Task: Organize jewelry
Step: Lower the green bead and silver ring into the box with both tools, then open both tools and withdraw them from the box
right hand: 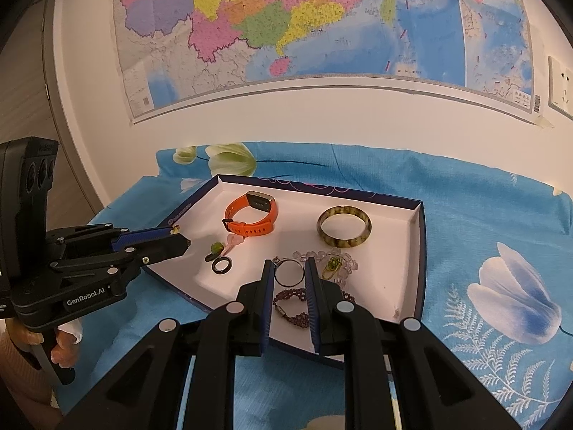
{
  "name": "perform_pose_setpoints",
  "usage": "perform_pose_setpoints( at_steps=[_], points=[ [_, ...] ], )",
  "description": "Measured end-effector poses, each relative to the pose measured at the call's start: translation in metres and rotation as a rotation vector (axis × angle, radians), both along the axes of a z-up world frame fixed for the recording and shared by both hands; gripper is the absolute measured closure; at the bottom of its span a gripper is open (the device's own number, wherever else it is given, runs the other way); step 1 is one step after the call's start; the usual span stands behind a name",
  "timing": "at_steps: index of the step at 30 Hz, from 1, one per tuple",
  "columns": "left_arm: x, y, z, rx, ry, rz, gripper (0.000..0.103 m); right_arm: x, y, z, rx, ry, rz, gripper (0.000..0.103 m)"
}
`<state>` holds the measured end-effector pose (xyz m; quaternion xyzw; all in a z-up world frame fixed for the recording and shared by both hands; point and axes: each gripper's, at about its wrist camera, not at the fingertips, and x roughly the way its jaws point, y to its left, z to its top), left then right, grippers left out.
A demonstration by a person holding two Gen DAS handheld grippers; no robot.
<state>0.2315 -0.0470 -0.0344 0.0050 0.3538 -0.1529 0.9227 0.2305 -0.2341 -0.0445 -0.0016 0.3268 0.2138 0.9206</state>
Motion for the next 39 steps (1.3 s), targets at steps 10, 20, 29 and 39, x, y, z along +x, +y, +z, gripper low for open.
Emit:
perform_pose_setpoints(
  at_steps=[10, 20, 29, 39],
  points=[
    [0.011, 0.002, -0.009, 0.007, 0.028, 0.018, 0.085, 0.011, 0.003, -0.008, -0.006, 0.031, -0.003, 0.087],
    [0.025, 0.003, -0.023, 0.011, 0.078, 0.033, 0.085, 0.026, 0.009, -0.023, -0.027, 0.080, -0.005, 0.087],
    [0.037, 0.002, -0.036, 0.023, 0.127, 0.049, 0.085, 0.037, 0.009, -0.034, -0.042, 0.114, -0.023, 0.087],
    [0.031, 0.003, -0.034, 0.017, 0.117, 0.060, 0.077, 0.033, 0.007, -0.035, -0.040, 0.113, -0.038, 0.081]
  ],
)
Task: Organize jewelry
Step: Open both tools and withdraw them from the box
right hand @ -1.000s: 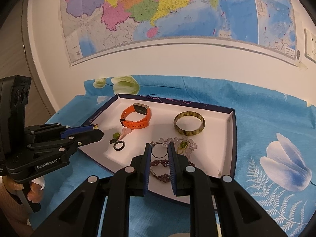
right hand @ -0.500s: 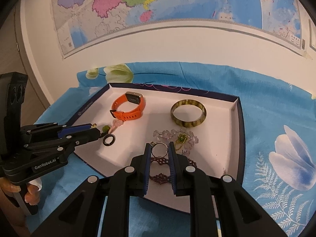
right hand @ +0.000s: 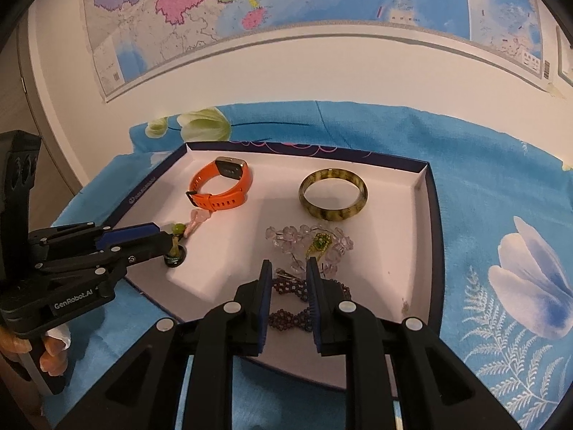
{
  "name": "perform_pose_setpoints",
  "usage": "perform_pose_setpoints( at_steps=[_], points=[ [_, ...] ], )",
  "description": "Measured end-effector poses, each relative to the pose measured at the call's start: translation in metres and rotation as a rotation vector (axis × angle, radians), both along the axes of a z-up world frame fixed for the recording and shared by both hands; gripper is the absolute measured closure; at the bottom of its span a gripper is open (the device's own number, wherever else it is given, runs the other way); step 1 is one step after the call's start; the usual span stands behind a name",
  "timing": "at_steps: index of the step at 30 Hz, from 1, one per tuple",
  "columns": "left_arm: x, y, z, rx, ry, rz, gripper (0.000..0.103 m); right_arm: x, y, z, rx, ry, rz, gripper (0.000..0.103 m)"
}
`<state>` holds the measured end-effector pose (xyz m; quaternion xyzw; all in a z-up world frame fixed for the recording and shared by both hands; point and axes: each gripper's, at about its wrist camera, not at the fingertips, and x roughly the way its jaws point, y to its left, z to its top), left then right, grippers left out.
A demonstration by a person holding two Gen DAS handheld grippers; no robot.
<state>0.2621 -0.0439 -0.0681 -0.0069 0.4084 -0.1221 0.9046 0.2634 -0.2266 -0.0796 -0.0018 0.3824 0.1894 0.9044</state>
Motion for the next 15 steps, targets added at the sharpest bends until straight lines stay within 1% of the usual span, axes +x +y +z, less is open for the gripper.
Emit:
perform_pose_setpoints(
  at_steps=[1, 2, 3, 4, 5, 6, 7, 8, 9, 10, 11, 13, 15],
  points=[
    [-0.003, 0.001, 0.003, -0.001, -0.010, 0.003, 0.075, -0.002, -0.001, 0.002, 0.002, -0.008, -0.003, 0.079],
    [-0.006, 0.002, 0.006, -0.002, -0.024, 0.006, 0.069, -0.005, -0.001, 0.005, 0.002, -0.018, -0.006, 0.073],
    [-0.013, 0.004, 0.012, -0.003, -0.051, 0.010, 0.061, -0.009, -0.002, 0.007, -0.001, -0.031, -0.011, 0.066],
    [-0.018, 0.005, 0.016, -0.001, -0.071, 0.018, 0.055, -0.013, -0.003, 0.011, -0.001, -0.047, -0.015, 0.062],
    [-0.024, 0.007, 0.020, 0.007, -0.095, 0.031, 0.040, -0.020, -0.004, 0.015, 0.002, -0.066, -0.018, 0.052],
    [-0.032, 0.008, 0.025, 0.012, -0.130, 0.038, 0.035, -0.025, -0.005, 0.019, 0.004, -0.083, -0.021, 0.044],
    [-0.041, 0.009, 0.030, 0.014, -0.156, 0.041, 0.034, -0.033, -0.006, 0.024, 0.001, -0.107, -0.024, 0.043],
    [-0.048, 0.010, 0.034, 0.017, -0.178, 0.047, 0.026, -0.041, -0.006, 0.028, -0.004, -0.128, -0.023, 0.043],
    [-0.059, 0.012, 0.040, 0.024, -0.213, 0.061, 0.013, -0.047, -0.007, 0.031, -0.006, -0.144, -0.024, 0.038],
    [-0.067, 0.014, 0.044, 0.026, -0.239, 0.072, 0.009, -0.057, -0.008, 0.035, -0.005, -0.170, -0.030, 0.034],
    [-0.076, 0.016, 0.048, 0.024, -0.262, 0.080, 0.008, -0.065, -0.009, 0.039, 0.004, -0.191, -0.038, 0.028],
    [-0.096, 0.019, 0.055, 0.024, -0.303, 0.087, 0.005, -0.084, -0.009, 0.045, 0.022, -0.232, -0.042, 0.027],
    [-0.112, 0.021, 0.060, 0.023, -0.332, 0.097, 0.006, -0.097, -0.009, 0.048, 0.015, -0.258, -0.050, 0.021]
  ],
)
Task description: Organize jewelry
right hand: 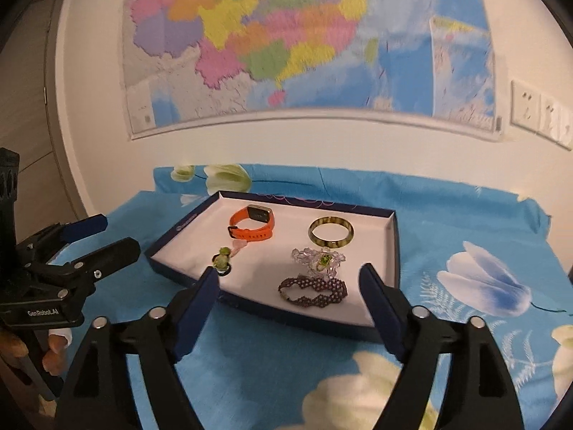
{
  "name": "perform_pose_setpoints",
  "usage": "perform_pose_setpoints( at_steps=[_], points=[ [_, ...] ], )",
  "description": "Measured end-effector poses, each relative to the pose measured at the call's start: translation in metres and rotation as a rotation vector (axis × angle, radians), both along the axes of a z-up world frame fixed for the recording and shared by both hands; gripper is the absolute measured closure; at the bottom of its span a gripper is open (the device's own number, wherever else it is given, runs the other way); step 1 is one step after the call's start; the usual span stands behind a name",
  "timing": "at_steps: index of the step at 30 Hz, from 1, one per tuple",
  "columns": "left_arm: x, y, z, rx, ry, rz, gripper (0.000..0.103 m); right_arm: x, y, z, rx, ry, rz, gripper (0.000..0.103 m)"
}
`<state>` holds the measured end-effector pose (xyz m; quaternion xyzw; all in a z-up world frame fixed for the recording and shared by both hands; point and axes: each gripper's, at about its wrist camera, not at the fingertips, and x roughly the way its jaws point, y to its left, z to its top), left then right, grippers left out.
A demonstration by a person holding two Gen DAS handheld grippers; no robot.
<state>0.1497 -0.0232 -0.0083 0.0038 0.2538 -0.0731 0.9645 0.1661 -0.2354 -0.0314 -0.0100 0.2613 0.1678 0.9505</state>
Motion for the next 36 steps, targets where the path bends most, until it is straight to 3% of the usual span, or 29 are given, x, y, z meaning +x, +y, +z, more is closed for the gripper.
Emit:
perform_pose_setpoints(
  at_steps=[2, 5, 17, 36],
  points=[
    [-0.014, 0.001, 0.002, 0.002, -0.024, 0.005, 0.006, -0.016, 0.002, 0.003, -0.004, -0.028, -0.001, 0.019],
    [-0.034, 0.002, 0.003, -0.007, -0.041, 0.019, 0.006, -0.037, 0.006, 0.004, -0.016, -0.064, -0.006, 0.006],
    [-0.083, 0.000, 0.009, 0.001, -0.077, 0.070, 0.006, -0.084, 0.007, 0.007, 0.006, -0.108, -0.018, 0.006],
    [-0.107, 0.005, 0.013, 0.010, -0.109, 0.120, 0.006, -0.112, 0.009, 0.008, 0.021, -0.140, -0.017, 0.006]
  ],
)
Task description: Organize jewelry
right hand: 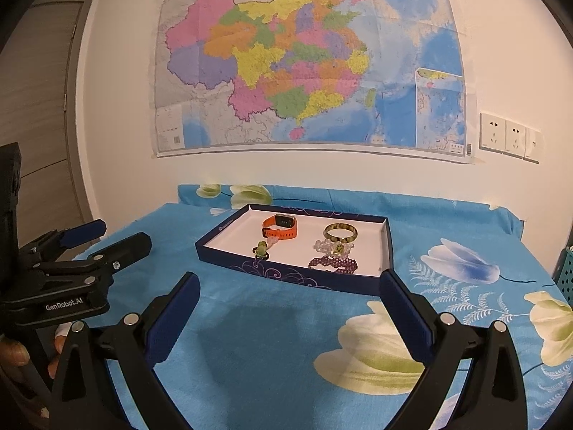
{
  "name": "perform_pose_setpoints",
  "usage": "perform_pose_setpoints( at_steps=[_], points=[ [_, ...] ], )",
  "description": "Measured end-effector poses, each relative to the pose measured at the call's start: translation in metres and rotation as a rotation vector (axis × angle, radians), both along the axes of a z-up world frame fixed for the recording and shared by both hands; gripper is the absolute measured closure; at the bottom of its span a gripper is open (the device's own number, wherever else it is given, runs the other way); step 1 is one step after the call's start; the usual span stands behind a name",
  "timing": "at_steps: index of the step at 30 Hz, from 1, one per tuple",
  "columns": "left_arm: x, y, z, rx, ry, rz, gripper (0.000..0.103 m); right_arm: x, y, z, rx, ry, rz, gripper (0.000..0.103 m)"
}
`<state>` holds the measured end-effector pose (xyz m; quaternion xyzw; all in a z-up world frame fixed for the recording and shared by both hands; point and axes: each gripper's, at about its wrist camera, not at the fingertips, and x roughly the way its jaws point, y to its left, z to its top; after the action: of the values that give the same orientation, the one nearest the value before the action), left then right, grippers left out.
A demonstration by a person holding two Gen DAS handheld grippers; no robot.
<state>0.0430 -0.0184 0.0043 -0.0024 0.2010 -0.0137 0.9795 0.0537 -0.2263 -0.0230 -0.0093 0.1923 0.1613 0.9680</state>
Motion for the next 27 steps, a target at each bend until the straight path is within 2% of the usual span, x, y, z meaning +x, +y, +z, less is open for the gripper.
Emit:
perform_pose_setpoints(
  at_steps=[27],
  points=[
    [-0.0108, -0.0038, 0.0056, 0.009, -0.032, 0.006, 0.006, -0.0050, -0.0009, 0.0010, 0.005, -0.010, 0.005, 0.006]
  ],
)
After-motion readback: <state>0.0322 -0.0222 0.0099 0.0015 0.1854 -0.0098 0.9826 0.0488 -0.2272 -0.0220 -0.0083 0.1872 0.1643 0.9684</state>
